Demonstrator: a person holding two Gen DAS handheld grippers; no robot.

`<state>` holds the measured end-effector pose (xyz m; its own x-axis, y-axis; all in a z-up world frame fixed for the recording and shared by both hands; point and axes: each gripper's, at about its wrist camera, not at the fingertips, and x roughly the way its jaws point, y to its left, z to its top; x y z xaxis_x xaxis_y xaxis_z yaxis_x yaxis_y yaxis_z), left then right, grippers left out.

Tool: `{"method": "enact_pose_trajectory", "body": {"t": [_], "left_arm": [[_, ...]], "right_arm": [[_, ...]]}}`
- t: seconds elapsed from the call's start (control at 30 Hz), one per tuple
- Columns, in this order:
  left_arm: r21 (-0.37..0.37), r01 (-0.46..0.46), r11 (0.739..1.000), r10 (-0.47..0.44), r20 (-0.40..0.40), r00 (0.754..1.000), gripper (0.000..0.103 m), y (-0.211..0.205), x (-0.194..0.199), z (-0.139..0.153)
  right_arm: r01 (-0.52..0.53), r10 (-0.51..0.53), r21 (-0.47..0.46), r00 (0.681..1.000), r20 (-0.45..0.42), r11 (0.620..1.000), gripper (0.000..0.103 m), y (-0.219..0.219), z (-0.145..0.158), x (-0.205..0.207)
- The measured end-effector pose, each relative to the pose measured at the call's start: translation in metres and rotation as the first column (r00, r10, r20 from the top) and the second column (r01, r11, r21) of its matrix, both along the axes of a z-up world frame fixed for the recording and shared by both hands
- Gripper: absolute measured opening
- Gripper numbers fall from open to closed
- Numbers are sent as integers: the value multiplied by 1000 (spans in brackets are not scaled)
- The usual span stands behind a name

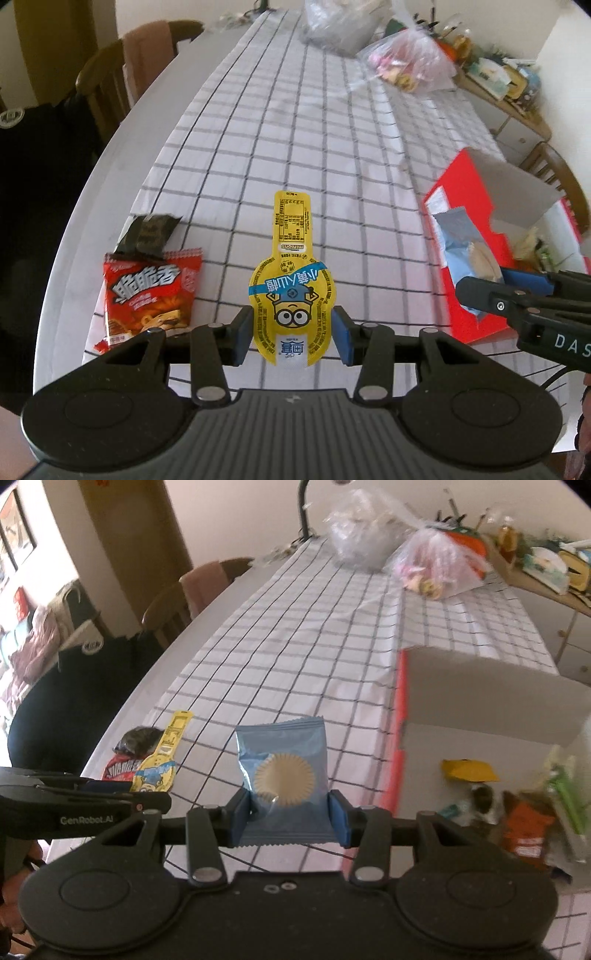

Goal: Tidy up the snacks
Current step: 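Carry the candy stick and blue biscuit packet over the red box with both tools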

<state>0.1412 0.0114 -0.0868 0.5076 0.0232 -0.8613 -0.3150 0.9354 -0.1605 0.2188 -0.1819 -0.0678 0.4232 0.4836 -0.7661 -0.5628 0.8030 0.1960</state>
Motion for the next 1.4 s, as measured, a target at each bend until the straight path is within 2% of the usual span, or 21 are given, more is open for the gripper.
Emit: {"method": "enact_pose_trajectory", "body": {"t": [0.37,0.73,1.13,1.4], "left_arm": [[28,117,993,-119,84,989,44,-63,15,38],[50,218,975,-223,129,966,44,-129,38,57],[57,276,960,-280,98,955,44,-192,75,50],[90,293,952,-300,72,951,44,-223,104,39]], "right_arm": [[96,-99,35,993,71,995,45,-68,31,3],[166,-170,44,980,107,985,45,-128,37,8],[252,-254,25,962,105,967,45,-192,25,22],[306,-305,-1,948,94,952,45,-222,9,42]]}}
